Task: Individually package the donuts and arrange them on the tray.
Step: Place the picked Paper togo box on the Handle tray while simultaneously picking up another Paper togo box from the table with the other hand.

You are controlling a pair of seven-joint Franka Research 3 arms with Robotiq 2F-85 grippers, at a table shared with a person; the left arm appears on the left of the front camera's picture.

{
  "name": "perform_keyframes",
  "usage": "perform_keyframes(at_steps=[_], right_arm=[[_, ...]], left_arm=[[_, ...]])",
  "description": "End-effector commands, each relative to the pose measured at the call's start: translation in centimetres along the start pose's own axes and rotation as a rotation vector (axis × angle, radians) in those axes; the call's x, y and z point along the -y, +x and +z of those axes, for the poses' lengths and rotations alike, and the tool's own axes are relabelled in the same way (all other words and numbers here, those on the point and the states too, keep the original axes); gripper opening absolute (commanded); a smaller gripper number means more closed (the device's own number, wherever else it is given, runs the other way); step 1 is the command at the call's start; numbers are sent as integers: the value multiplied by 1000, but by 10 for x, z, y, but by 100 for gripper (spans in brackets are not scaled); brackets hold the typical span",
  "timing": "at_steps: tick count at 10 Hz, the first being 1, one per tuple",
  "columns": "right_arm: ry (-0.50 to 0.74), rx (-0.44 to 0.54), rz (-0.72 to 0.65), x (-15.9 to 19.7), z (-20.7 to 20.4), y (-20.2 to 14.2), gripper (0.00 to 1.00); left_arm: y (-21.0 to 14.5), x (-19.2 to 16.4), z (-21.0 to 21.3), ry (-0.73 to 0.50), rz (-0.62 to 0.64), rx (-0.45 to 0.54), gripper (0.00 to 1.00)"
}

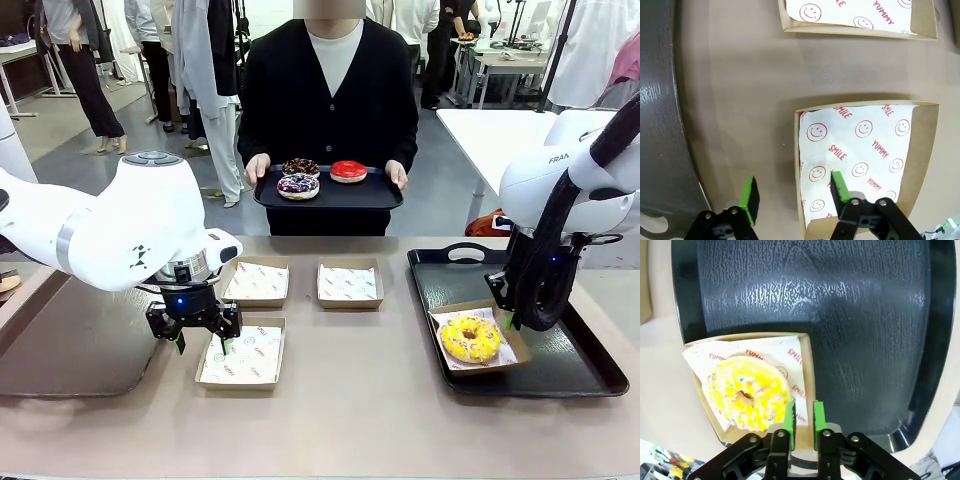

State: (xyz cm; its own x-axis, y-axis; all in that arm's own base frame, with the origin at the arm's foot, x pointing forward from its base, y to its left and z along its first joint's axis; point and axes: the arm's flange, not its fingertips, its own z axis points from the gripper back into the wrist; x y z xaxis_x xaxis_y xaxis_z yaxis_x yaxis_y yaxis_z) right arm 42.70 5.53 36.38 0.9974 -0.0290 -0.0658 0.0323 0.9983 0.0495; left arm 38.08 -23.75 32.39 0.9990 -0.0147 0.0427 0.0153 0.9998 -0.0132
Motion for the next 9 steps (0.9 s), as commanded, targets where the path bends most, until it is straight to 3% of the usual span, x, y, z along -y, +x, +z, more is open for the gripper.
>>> perform_keyframes(at_steps=[1, 3, 4, 5, 9], right_arm=[[1, 11, -15, -3, -3, -1, 100], [4, 13, -16, -2, -3, -1, 100], [5, 11, -19, -2, -4, -1, 95], [7, 9, -18, -1, -4, -2, 100], [15, 10, -17, -1, -3, -3, 100]], left_arm=[[4, 8, 0, 28, 15, 35, 0], [4, 8, 0, 33, 15, 39, 0], [4, 8, 1, 36, 14, 38, 6], [4, 8, 1, 36, 14, 38, 0], [5, 8, 0, 37, 18, 27, 0]])
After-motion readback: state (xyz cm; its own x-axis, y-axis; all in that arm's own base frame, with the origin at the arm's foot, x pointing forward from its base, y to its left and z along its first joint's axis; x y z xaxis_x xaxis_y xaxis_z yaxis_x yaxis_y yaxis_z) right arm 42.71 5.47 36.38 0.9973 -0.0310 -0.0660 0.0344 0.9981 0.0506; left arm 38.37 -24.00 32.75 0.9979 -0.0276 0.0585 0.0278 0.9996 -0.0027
